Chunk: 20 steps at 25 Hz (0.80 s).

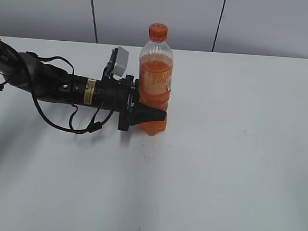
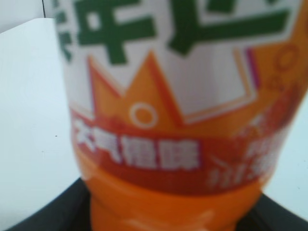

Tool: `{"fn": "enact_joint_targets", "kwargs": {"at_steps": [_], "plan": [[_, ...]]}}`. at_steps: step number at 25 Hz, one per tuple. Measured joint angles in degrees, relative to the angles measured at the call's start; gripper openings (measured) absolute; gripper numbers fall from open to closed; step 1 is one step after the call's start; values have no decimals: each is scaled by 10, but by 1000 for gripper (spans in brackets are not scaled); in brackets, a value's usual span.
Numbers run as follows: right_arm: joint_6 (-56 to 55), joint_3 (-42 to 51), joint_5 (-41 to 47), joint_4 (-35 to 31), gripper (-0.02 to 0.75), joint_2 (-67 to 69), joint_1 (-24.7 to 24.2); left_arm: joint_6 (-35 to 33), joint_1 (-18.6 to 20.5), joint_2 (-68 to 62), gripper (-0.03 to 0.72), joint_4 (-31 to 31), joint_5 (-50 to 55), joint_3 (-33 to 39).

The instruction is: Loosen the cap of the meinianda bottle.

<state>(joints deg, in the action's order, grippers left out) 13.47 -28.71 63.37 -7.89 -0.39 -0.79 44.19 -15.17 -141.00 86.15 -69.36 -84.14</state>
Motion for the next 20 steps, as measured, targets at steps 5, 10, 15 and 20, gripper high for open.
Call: {"fn": "enact_joint_targets", "kwargs": {"at_steps": [5, 10, 15, 20], "plan": [[0, 0, 0, 0, 491, 0, 0, -1, 0, 0, 405, 2, 0, -1], [0, -1, 0, 0, 491, 0, 0, -1, 0, 0, 405, 2, 0, -1], [-45, -12, -10, -2, 491, 32, 0, -1, -1, 0, 405, 2, 1, -1], [-54, -70, -10, -47, 491, 178, 0, -1, -1, 0, 405, -2, 1, -1]]}}
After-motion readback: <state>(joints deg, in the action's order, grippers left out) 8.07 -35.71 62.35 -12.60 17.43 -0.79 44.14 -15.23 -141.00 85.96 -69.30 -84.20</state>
